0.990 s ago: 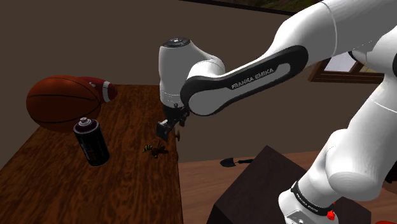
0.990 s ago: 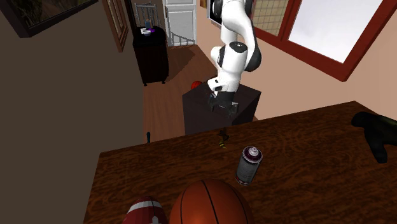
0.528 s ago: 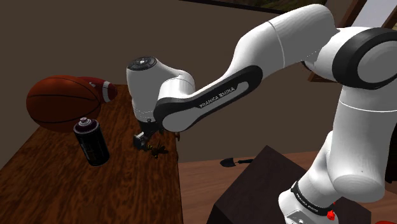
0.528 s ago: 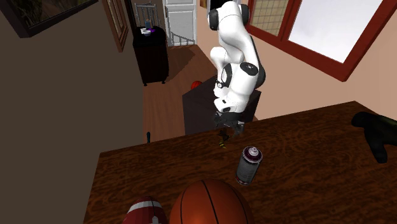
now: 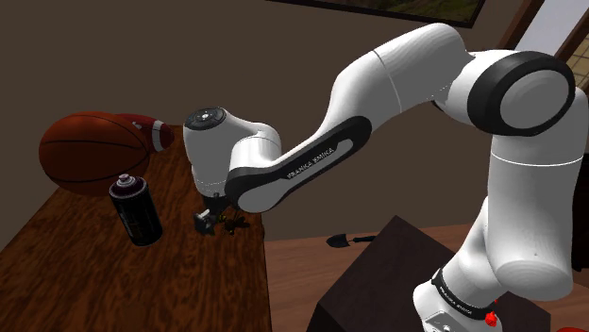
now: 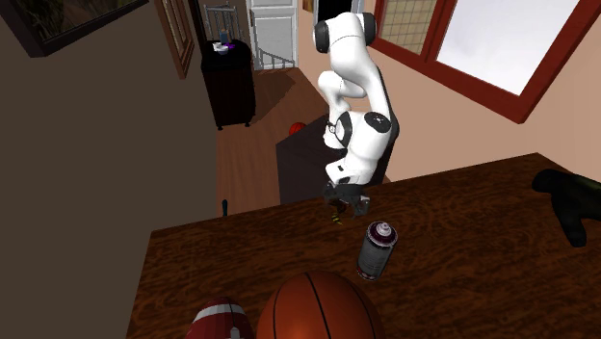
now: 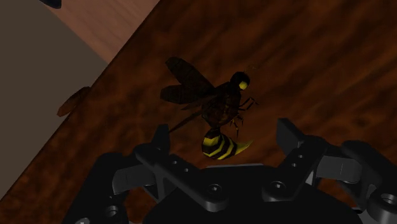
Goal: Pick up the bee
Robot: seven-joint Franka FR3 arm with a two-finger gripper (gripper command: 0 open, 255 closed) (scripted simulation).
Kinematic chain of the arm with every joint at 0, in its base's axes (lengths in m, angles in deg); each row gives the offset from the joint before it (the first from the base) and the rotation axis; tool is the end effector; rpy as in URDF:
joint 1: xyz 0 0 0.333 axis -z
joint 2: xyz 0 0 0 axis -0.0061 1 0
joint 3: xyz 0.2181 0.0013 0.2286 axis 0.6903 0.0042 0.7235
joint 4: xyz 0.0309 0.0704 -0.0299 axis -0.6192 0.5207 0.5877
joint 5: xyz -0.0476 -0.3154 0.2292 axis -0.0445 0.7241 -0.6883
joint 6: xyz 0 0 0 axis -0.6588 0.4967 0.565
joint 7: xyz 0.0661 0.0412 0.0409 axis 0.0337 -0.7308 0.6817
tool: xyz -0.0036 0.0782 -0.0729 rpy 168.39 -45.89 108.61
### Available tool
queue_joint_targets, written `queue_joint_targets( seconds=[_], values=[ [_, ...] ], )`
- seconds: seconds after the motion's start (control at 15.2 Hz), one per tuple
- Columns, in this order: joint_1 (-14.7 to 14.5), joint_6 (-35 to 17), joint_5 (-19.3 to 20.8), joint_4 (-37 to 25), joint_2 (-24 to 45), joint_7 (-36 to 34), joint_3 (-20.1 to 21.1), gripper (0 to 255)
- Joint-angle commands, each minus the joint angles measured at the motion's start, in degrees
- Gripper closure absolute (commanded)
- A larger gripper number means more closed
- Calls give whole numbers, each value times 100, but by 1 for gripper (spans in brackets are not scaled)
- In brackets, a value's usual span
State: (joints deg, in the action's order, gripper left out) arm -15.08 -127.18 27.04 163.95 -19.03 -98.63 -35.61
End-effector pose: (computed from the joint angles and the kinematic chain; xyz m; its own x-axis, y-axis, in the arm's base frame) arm 0.5203 0.3714 0.3095 0.9638 0.2503 0.0923 0.2362 -0.9615 0.1404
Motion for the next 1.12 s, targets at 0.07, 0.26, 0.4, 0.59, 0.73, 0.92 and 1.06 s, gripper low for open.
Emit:
queue_joint_targets(
  seconds=[0.07, 0.26, 0.4, 0.59, 0.73, 0.92, 1.06],
  values=[
    [-18, -37, 35, -21, 64, -26, -17, 255],
    [-18, -36, 35, -26, 68, -24, -18, 255],
    [-18, -38, 36, -24, 67, -26, -18, 255],
    [-19, -39, 36, -21, 66, -29, -17, 255],
    [-2, 4, 1, -10, 4, 1, 0, 255],
    [26, 172, -91, -67, -124, 81, 45, 255],
    [42, 285, -150, -111, -205, 133, 72, 255]
  ],
)
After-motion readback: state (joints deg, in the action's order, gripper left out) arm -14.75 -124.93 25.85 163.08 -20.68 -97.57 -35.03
